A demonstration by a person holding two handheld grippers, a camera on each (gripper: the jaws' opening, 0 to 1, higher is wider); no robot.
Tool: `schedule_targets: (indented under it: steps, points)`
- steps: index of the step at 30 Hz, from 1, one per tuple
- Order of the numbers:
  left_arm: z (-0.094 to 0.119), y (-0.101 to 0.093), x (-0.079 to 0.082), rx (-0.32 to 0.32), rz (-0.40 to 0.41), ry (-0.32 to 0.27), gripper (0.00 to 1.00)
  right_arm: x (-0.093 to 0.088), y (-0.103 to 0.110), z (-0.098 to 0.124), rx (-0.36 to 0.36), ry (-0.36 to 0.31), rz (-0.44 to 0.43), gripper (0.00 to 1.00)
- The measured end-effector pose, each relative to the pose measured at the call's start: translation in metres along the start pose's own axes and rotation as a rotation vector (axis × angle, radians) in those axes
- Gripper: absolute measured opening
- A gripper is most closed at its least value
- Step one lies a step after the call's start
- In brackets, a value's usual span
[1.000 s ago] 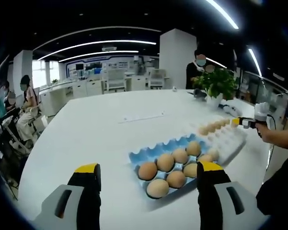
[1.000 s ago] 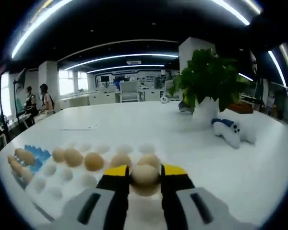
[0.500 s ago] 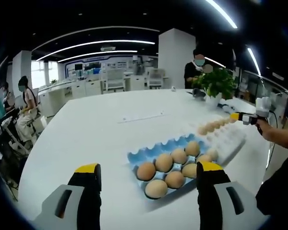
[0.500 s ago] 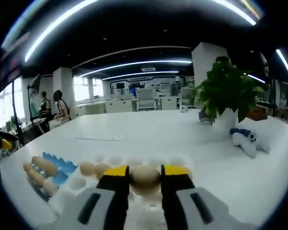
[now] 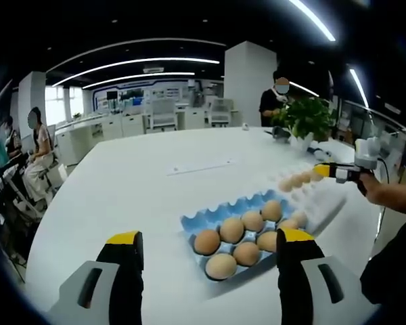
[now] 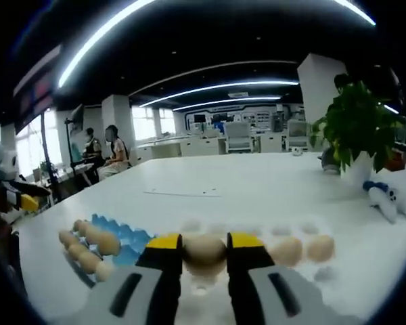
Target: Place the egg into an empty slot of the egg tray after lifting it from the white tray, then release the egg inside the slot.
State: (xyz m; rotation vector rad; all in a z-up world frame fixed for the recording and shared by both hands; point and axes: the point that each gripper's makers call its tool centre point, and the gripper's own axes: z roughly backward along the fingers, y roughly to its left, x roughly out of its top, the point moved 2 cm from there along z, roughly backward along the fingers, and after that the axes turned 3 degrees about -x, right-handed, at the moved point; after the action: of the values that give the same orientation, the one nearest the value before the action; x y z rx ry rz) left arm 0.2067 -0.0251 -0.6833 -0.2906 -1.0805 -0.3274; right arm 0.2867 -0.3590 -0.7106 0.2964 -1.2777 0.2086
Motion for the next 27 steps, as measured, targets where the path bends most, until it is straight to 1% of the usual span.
schedule_targets:
  steps: [2, 3, 8, 11, 12, 19, 21, 27]
  points:
    - [0.000, 0.000, 0.000, 0.000, 0.001, 0.000, 0.82, -0.001, 0.010, -0.004, 0.020, 0.000, 0.003, 0.25]
    - [0.001, 0.000, 0.001, 0.001, 0.001, -0.004, 0.82, -0.003, 0.017, -0.006, 0.044, 0.008, -0.001, 0.25]
    - [0.002, 0.002, 0.004, 0.006, 0.001, -0.013, 0.82, -0.001, 0.038, -0.015, 0.101, 0.009, 0.020, 0.25]
    - [0.002, 0.001, 0.004, 0.003, -0.004, -0.011, 0.82, -0.001, 0.045, -0.020, 0.124, 0.016, 0.032, 0.25]
    - [0.003, 0.001, 0.004, 0.003, -0.004, -0.012, 0.82, -0.002, 0.052, -0.023, 0.147, 0.023, 0.033, 0.25]
    - [0.003, 0.000, 0.006, 0.004, -0.004, -0.016, 0.82, -0.009, 0.070, -0.031, 0.197, 0.047, 0.066, 0.25]
    - [0.003, 0.000, 0.006, 0.005, -0.004, -0.016, 0.81, -0.012, 0.072, -0.033, 0.205, 0.054, 0.061, 0.25]
    - [0.003, 0.001, 0.008, 0.007, -0.002, -0.018, 0.81, -0.016, 0.084, -0.037, 0.240, 0.071, 0.091, 0.25]
